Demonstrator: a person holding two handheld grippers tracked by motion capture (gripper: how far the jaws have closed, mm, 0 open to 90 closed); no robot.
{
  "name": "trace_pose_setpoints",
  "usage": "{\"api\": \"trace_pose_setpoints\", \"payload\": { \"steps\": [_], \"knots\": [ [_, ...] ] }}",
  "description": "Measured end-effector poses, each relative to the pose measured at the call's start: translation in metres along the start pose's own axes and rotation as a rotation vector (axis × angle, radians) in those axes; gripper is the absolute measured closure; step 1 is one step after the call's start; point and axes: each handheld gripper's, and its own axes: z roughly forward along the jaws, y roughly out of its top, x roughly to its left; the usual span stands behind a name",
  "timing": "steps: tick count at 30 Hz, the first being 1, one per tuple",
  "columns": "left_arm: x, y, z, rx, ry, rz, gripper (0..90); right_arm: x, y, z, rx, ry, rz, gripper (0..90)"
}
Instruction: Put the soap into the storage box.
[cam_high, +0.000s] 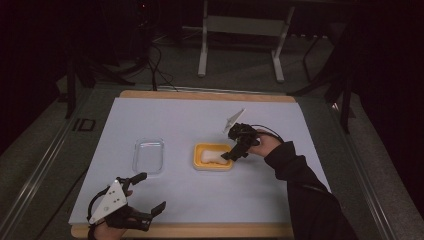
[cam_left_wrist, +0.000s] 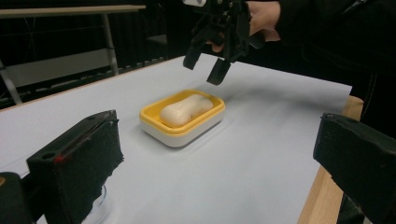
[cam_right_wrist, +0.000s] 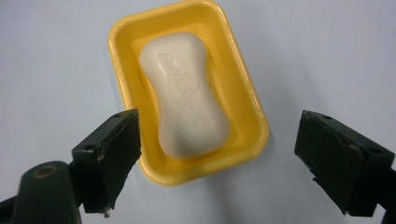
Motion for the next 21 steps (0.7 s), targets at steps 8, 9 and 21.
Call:
{"api": "trace_pose_setpoints", "payload": {
  "steps": [8, 9, 21],
  "knots": [
    [0.0, 0.0, 0.0, -0.001, -0.005, -0.002, 1.2, 0.006, -0.02, -0.004, -0.074, -0.063, 0.093, 15.2],
    [0.0, 0.0, 0.0, -0.001, -0.005, -0.003, 1.2, 0.007, -0.022, -0.004, -0.075, -0.071, 0.113, 15.2],
    [-0.001, 0.0, 0.0, 0.004, -0.004, -0.003, 1.2, 0.018, -0.046, -0.013, -0.145, -0.12, 0.254, 14.1]
  ]
}}
